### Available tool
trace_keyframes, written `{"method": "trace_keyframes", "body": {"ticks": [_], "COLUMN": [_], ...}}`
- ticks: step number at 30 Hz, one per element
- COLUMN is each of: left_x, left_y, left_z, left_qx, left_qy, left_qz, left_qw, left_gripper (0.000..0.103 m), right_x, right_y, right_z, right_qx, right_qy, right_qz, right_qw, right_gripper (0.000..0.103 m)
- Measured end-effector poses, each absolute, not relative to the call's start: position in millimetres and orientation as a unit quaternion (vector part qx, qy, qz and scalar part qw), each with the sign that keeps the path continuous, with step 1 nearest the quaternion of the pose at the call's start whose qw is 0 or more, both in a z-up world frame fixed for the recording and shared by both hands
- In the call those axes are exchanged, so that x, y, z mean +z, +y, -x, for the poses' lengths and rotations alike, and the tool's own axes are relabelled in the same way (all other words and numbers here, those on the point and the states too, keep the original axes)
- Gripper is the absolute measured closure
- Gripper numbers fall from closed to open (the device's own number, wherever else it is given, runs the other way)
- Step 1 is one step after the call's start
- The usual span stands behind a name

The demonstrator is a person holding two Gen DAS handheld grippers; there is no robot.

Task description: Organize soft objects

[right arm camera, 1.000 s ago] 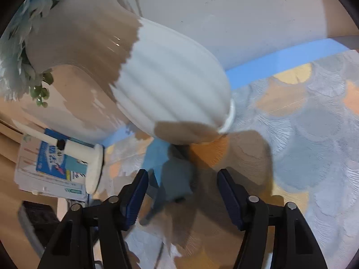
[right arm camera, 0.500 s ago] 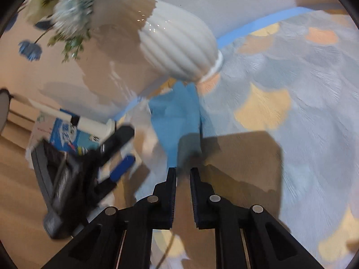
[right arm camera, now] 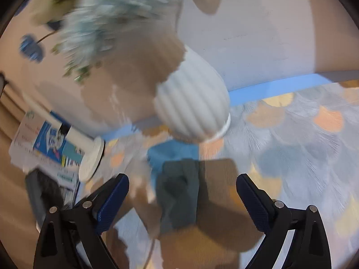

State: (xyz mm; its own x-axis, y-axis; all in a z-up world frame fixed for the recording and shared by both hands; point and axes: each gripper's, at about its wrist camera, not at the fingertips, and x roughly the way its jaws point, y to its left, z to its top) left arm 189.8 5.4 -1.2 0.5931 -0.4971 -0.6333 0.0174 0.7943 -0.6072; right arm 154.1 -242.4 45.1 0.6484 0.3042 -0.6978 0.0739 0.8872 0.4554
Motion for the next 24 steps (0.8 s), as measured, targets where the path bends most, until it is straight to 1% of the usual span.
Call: {"method": "trace_keyframes", "body": {"ticks": [1,2,3,4,5,6,8,9,14,17,22,24], "left_x": [0.9,3.4,5.0,5.4,5.3,4.8,3.5,2.7,0.8,1.1,10.7,9.9], "left_y": [5.7,5.4,4.8,4.2,3.0,1.7,-0.2,-0.7,-2.4,-6.0,-25.9,-32.7], "left_z": [-189.5,-189.0,-188.5,-188.3,-188.5,-189.1,-190.3,-190.9,-192.8,-192.5,-185.3,-186.0], "left_qx": [-0.149,-0.148,-0.149,-0.151,-0.154,-0.157,-0.161,-0.160,-0.170,-0.164,-0.153,-0.149], "left_qy": [0.422,0.418,0.416,0.415,0.416,0.418,0.422,0.423,0.426,0.428,0.409,0.408], "left_qz": [0.280,0.277,0.277,0.278,0.279,0.280,0.278,0.277,0.278,0.267,0.216,0.217], "left_qw": [0.849,0.852,0.853,0.853,0.852,0.850,0.848,0.848,0.844,0.848,0.873,0.874], "left_gripper": [0.002,0.002,0.002,0.002,0.002,0.002,0.002,0.002,0.002,0.002,0.002,0.001], "right_x": [36.4,26.4,20.5,13.1,11.7,13.1,14.0,13.5,16.8,22.4,33.5,35.1], "right_y": [-245.2,-247.5,-249.1,-248.7,-247.6,-244.8,-235.5,-231.9,-220.1,-227.4,-249.3,-253.5], "right_z": [-163.0,-170.9,-173.5,-177.3,-177.0,-176.1,-174.9,-173.3,-147.3,-122.4,-75.1,-65.5], "right_qx": [0.065,0.072,0.079,0.087,0.088,0.091,0.110,0.112,0.110,0.066,0.016,0.004], "right_qy": [0.420,0.430,0.436,0.439,0.431,0.422,0.419,0.421,0.416,0.413,0.394,0.391], "right_qz": [-0.240,-0.256,-0.266,-0.277,-0.278,-0.272,-0.259,-0.254,-0.222,-0.196,-0.158,-0.143], "right_qw": [0.873,0.863,0.856,0.850,0.854,0.860,0.863,0.864,0.875,0.887,0.905,0.909], "right_gripper": [0.029,0.044,0.050,0.050,0.053,0.068,0.088,0.091,0.095,0.095,0.095,0.095]}}
